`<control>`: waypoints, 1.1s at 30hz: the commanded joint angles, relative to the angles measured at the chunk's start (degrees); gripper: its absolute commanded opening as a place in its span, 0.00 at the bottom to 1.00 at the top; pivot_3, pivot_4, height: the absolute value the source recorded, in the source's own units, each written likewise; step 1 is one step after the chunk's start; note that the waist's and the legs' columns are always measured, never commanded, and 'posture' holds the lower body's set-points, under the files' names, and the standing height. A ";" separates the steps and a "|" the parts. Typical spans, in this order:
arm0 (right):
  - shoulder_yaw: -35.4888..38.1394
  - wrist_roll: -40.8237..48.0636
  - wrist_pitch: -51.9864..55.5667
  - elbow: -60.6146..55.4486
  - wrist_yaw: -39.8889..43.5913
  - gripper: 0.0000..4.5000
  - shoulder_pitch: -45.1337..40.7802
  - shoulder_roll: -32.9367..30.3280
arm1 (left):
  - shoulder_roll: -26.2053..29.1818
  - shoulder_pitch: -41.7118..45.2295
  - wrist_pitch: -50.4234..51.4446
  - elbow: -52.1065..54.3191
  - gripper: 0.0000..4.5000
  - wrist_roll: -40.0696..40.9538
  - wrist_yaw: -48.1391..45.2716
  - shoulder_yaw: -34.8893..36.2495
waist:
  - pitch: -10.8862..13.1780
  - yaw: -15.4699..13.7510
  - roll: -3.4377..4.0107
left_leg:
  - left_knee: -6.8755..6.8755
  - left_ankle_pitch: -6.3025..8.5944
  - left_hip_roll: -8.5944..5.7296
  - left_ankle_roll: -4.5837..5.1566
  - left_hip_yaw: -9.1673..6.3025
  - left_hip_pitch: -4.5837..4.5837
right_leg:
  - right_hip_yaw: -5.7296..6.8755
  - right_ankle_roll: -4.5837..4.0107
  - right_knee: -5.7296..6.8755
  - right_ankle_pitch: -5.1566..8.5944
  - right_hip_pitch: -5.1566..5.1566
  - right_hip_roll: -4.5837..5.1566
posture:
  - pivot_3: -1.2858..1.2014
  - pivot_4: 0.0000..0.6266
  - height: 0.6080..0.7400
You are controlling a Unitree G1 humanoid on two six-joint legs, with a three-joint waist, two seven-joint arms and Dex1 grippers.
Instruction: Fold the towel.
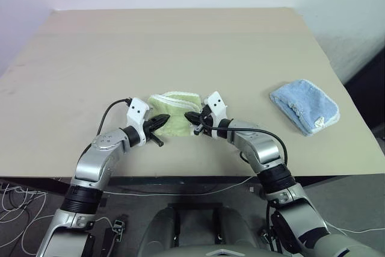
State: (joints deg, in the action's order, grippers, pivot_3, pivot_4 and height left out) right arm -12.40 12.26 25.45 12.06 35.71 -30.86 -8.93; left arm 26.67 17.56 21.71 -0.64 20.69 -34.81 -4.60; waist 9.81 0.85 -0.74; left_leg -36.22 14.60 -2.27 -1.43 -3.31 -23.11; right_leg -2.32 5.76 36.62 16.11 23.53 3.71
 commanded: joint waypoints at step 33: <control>7.05 1.77 -6.75 -16.12 1.36 0.00 4.93 -7.34 | -0.08 1.88 41.72 -7.18 0.99 44.38 12.43 30.01 | 0.01 -0.03 -0.05 | -0.42 -0.07 -0.01 -0.12 0.02 -0.40 | -0.06 0.00 0.57 0.00 0.51 -0.02 | 0.52 0.24 1.00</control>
State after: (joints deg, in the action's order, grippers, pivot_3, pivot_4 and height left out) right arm -6.13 13.74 19.69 -1.42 37.46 -25.82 -16.21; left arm 26.05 18.63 62.48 -7.35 66.12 -20.79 27.00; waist 9.82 0.82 -0.78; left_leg -36.64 14.53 -2.28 -1.56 -3.29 -23.51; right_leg -2.37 5.75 37.20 16.12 24.04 3.69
